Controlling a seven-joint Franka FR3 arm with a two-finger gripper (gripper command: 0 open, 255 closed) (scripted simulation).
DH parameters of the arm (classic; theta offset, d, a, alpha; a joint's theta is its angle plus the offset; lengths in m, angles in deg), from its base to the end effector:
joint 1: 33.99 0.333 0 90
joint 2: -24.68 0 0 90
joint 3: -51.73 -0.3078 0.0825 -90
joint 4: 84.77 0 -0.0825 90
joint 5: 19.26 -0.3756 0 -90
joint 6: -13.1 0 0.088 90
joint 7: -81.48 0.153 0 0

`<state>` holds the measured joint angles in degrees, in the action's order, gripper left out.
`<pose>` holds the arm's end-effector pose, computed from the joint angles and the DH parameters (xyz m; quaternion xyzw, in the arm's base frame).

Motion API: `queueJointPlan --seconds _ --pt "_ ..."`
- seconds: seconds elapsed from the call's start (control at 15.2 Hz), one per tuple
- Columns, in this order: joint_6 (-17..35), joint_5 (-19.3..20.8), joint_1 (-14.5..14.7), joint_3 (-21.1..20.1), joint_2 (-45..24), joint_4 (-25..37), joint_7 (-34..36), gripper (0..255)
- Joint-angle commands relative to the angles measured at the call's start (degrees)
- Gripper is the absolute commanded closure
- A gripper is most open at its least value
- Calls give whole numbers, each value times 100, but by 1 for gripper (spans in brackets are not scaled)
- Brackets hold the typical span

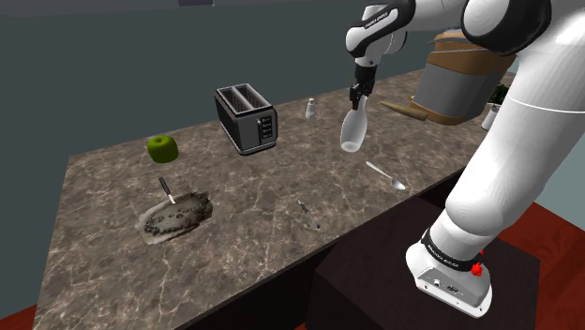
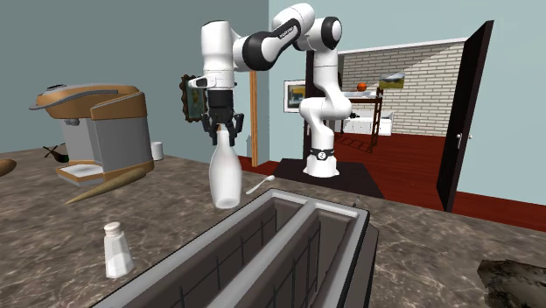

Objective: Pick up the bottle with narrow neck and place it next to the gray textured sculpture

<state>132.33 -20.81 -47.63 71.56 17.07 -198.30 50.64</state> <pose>0.4777 -0.3099 0.3520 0.9995 -0.0286 -0.0164 0.0024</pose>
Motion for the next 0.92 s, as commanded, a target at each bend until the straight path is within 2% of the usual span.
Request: queueJointPlan --seconds 0.0,0.86 --pt "-119 26 10 -1 62 61 25 255" --pt "-1068 134 31 6 344 746 87 255"
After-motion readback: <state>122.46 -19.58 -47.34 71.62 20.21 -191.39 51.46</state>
